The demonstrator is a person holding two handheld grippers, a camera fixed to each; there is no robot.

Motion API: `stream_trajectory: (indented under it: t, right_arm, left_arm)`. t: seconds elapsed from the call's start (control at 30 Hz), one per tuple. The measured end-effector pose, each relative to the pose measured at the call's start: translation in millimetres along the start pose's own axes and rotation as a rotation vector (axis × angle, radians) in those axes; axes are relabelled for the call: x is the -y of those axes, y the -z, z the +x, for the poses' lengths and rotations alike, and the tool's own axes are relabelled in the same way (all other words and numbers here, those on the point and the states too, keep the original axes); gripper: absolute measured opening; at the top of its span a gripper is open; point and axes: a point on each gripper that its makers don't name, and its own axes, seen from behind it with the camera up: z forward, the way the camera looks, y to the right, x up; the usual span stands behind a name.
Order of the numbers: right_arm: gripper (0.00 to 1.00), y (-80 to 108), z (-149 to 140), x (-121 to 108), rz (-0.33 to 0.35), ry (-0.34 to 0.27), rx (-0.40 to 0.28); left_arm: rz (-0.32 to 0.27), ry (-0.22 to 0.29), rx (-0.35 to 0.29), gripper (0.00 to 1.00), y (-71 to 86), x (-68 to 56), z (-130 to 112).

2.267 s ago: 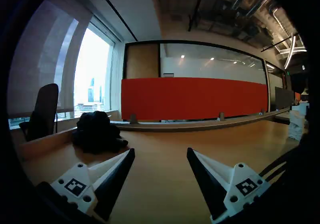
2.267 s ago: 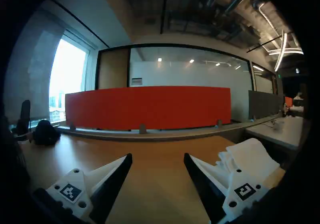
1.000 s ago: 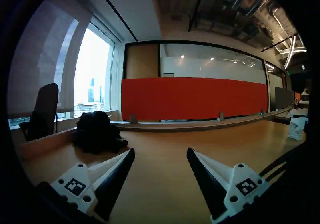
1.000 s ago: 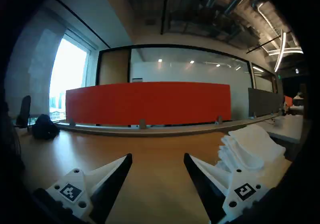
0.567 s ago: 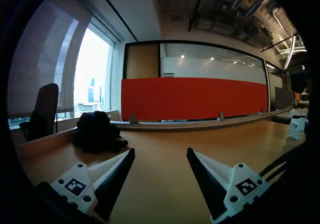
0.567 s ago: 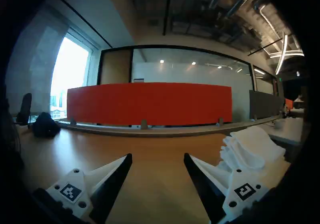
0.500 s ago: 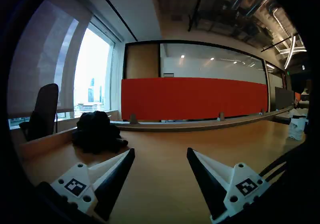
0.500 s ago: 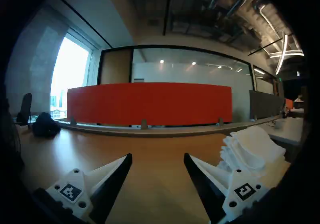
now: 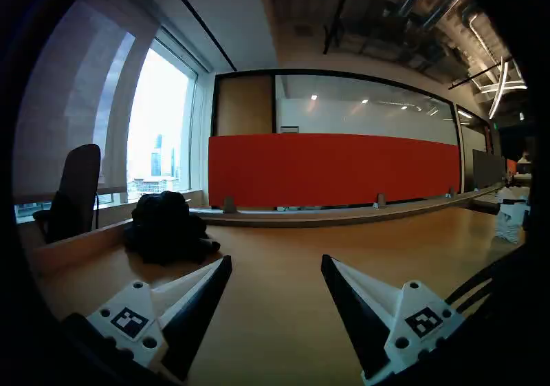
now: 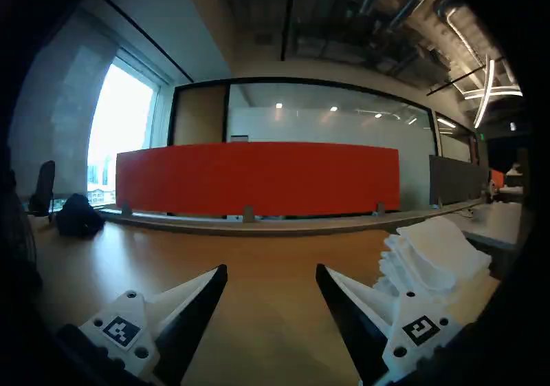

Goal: Fold towel

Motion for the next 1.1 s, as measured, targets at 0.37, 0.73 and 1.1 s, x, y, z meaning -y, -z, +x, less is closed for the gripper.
stream_trajectory:
  t: [0.37, 0.73, 1.1]
  right_arm:
    - [1.0, -0.3, 0, 0, 0.0, 0.0, 0.0]
    - [1.0, 0.0, 0, 0, 0.0, 0.0, 0.0]
    - [1.0, -0.1, -1, 0, 0.0, 0.0, 0.0]
  left_arm:
    - [0.0, 0.0, 0.0, 0.97, 0.1, 0.3, 1]
    - [-0.001, 0.0, 0.002, 0.97, 0.0, 0.9, 5]
    - [-0.001, -0.001, 0.004, 0.97, 1.3, 1.8, 11]
